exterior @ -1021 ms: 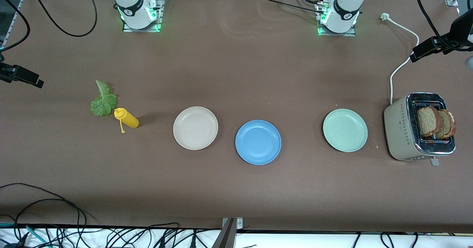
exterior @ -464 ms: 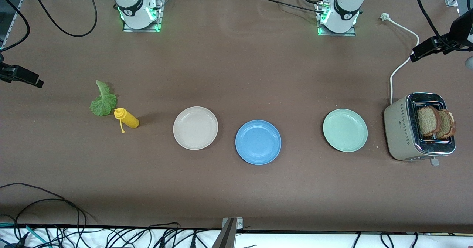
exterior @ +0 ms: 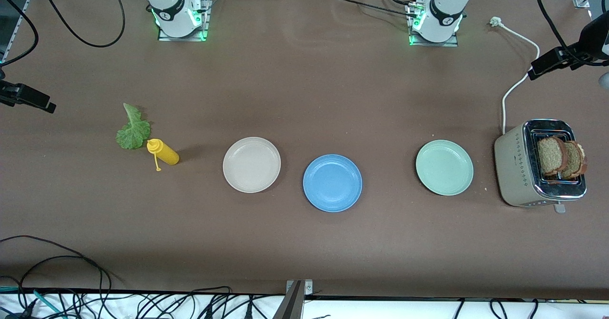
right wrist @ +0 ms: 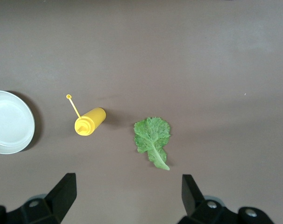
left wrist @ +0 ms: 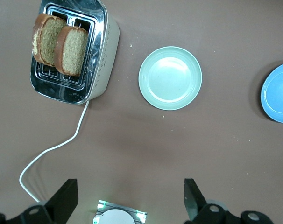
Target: Make sandwich in blue plate with both arms
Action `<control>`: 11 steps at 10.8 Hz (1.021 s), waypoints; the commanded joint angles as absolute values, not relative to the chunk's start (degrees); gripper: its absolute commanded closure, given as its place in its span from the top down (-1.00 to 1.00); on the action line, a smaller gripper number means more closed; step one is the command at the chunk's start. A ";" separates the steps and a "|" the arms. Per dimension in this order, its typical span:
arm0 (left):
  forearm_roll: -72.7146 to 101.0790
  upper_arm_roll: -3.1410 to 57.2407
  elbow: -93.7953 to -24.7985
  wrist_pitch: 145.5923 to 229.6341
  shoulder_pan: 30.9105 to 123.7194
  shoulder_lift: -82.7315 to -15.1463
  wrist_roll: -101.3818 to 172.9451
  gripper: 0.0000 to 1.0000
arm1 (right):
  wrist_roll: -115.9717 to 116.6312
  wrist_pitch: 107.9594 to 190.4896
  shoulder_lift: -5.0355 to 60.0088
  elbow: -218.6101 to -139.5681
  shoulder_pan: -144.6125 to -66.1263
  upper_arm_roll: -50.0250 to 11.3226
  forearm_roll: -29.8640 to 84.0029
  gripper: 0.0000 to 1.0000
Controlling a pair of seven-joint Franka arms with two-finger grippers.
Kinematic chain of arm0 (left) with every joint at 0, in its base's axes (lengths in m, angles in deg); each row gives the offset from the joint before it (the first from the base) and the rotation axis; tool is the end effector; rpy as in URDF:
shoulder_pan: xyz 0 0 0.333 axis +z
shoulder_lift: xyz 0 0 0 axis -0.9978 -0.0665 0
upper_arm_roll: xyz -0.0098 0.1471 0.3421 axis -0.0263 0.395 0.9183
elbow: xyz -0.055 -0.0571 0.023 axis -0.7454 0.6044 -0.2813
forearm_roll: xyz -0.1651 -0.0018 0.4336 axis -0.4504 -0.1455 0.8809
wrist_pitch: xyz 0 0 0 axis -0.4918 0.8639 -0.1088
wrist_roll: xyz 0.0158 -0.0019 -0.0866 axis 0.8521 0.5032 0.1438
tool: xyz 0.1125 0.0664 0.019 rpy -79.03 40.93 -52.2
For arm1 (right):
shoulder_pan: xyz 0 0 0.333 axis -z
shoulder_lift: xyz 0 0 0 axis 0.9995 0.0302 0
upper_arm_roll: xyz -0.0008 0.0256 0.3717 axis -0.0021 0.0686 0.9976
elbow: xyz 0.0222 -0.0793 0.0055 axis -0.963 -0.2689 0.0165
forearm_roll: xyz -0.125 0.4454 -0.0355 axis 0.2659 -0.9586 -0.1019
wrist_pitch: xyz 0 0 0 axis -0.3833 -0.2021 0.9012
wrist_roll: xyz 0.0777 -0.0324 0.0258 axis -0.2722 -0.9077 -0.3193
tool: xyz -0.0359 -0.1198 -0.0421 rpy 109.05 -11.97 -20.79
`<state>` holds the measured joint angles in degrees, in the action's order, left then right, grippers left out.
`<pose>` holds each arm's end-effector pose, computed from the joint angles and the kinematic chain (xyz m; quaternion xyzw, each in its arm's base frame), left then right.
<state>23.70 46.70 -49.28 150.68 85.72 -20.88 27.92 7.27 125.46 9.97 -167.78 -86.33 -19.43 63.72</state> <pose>0.5894 0.0114 0.6724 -0.9892 -0.1330 0.0611 0.0112 0.6603 -0.0828 0.6149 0.9965 -0.0816 -0.0164 0.0018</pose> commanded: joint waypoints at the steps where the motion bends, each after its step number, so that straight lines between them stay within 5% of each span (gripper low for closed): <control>1: 22.12 46.87 -47.56 149.38 85.75 -21.65 28.17 1.00 | 6.77 124.57 9.91 -166.55 -86.07 -19.61 62.42 1.00; 11: 22.73 46.87 -47.48 150.78 85.66 -21.65 37.05 1.00 | 6.77 124.57 9.91 -166.55 -85.99 -19.61 62.42 1.00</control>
